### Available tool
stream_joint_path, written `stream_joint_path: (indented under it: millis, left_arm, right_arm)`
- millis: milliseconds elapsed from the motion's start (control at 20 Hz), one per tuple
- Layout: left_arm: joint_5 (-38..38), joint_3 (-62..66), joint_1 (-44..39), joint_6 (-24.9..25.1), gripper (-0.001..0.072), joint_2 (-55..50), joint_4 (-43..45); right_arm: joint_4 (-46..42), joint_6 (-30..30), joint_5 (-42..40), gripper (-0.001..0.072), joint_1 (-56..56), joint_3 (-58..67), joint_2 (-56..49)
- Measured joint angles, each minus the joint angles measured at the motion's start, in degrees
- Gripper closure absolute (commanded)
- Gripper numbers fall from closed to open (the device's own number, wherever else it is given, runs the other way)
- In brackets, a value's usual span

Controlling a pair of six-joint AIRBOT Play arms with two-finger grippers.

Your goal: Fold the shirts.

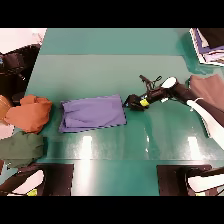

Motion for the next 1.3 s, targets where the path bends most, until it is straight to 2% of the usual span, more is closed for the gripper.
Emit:
stream_joint_path:
  millis: [50, 200, 250, 350, 450, 650, 800, 1050, 1300]
  left_arm:
    - [0.1, 0.0, 0.0, 0.0, 0.0684, -0.1, -0.2]
    - [0.5, 0.0, 0.0, 0.0, 0.0684, -0.2, -0.9]
    - [0.5, 0.0, 0.0, 0.0, 0.0684, -0.2, -1.3]
    - [0.9, 0.0, -0.5, 0.0, 0.0685, -0.2, -2.2]
    - [0.9, 0.0, -2.4, 0.0, 0.0685, -0.2, -2.8]
    - [1.1, 0.0, -8.5, 0.0, 0.0685, -0.3, -3.4]
    - [1.2, 0.0, -14.0, -0.8, 0.0685, -0.2, -3.6]
    - [3.3, 0.0, -22.2, -4.4, 0.0684, -0.3, -3.6]
    - [9.3, 0.0, -28.7, -7.2, 0.0685, -0.2, -3.7]
  right_arm:
    - [2.8, -0.9, -1.1, 0.0117, 0.7, -0.5, -0.9]
    - [8.0, -3.1, -2.7, 0.0123, 3.5, 0.1, -4.0]
    - [8.8, -3.6, -3.0, 0.0177, 4.5, 1.1, -5.0]
    - [8.8, -4.3, -4.2, 0.0486, 6.8, 4.2, -7.2]
    - [8.8, -5.4, -4.6, 0.0695, 8.4, 7.9, -9.1]
    - [8.2, -6.8, -3.5, 0.0695, 8.4, 14.8, -10.2]
    - [2.6, -5.5, -2.6, 0.0695, 3.5, 18.0, -7.0]
    - [-6.9, -2.5, -2.1, 0.0695, -16.3, 19.7, 2.0]
    - [-9.4, -1.6, -2.1, 0.0695, -39.5, 20.0, 6.5]
